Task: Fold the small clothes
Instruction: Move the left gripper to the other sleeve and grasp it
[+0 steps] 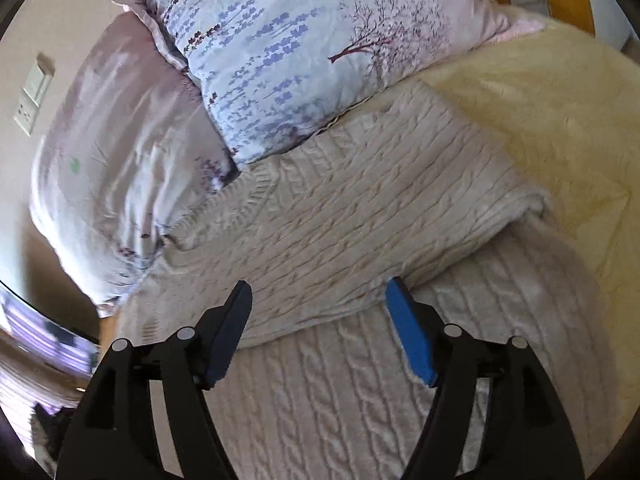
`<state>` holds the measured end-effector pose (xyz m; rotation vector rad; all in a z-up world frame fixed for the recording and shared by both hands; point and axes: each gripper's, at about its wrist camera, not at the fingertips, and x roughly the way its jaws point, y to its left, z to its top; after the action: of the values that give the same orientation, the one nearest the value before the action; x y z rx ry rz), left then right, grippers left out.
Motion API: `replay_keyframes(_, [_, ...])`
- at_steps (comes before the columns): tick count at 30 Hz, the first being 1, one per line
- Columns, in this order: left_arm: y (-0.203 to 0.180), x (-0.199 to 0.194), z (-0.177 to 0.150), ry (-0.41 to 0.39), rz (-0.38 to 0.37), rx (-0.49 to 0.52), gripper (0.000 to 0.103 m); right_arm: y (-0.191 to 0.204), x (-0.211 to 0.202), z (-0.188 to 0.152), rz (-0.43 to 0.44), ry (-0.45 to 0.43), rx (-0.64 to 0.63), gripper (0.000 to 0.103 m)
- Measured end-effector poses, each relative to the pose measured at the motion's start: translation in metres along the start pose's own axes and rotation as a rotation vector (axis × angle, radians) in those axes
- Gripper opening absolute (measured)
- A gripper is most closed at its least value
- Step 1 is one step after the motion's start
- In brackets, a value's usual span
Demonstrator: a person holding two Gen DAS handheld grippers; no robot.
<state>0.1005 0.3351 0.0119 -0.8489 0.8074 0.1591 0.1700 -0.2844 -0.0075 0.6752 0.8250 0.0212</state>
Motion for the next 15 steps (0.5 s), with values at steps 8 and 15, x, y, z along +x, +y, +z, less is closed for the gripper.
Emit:
replay_keyframes(8, [0.043, 0.003, 0.024, -0.05, -0.02, -0.242, 0.042, -0.002, -0.004, -0.004, 0.043, 0.012, 0.008, 0.071])
replay_keyframes(15, [0.069, 0.007, 0.045, -0.124, -0.027, -0.376, 0.025, 0.003, -0.007, -0.006, 0.071, 0.011, -0.016, 0.071])
